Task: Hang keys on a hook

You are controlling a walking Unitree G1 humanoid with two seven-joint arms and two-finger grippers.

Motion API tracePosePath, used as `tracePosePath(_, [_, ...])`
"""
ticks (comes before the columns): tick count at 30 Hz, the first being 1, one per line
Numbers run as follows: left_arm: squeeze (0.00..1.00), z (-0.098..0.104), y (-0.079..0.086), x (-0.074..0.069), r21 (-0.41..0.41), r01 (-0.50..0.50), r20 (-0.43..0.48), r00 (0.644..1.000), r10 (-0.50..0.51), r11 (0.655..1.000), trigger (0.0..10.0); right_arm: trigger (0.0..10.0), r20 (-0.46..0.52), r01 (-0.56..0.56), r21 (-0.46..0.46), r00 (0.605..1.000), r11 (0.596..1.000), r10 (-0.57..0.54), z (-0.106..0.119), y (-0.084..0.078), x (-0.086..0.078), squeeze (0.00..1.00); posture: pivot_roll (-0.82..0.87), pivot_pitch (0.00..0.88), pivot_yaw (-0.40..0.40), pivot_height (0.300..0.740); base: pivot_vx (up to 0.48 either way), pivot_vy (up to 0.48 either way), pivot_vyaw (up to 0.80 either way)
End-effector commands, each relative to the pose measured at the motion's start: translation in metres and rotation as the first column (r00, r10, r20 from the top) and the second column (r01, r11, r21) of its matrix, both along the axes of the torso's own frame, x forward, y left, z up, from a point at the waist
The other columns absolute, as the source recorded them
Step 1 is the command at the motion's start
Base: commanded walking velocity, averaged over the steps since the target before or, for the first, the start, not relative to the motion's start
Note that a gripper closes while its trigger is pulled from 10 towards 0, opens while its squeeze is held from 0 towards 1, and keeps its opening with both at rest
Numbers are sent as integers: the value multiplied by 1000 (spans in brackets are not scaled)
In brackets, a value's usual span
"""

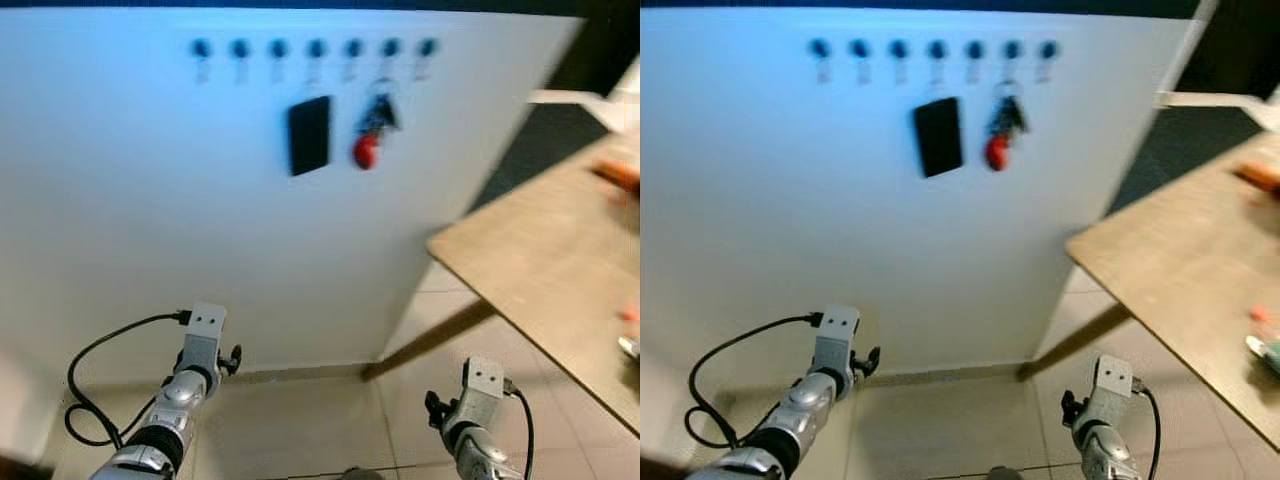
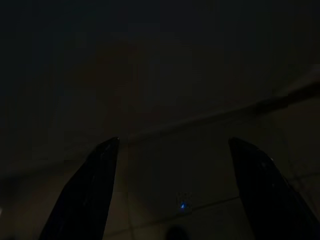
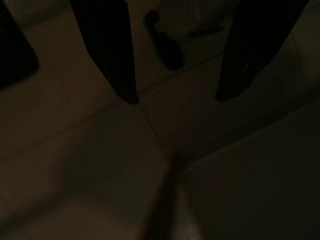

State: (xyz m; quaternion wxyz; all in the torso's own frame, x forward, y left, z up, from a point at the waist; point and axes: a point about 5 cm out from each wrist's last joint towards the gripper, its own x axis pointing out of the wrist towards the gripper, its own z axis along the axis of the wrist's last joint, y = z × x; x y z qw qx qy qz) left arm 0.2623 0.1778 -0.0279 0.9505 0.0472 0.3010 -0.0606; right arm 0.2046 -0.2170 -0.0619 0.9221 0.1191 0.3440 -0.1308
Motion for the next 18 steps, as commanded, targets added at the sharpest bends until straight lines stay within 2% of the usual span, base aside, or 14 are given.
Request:
tracePosePath(1, [0, -5, -2, -6, -5, 12, -21, 1000, -12, 1000, 10000, 10000, -7, 4, 3, 1000, 1000, -4, -2, 0, -4, 0, 32, 11, -9, 740, 0, 0, -800])
tracePosePath(18, [0, -8, -8, -8, -32, 20, -6, 1000, -20, 999, 10000, 10000, -15, -85, -3, 996, 996, 85, -5, 12, -3, 0, 22, 7, -21, 740, 0, 0, -800])
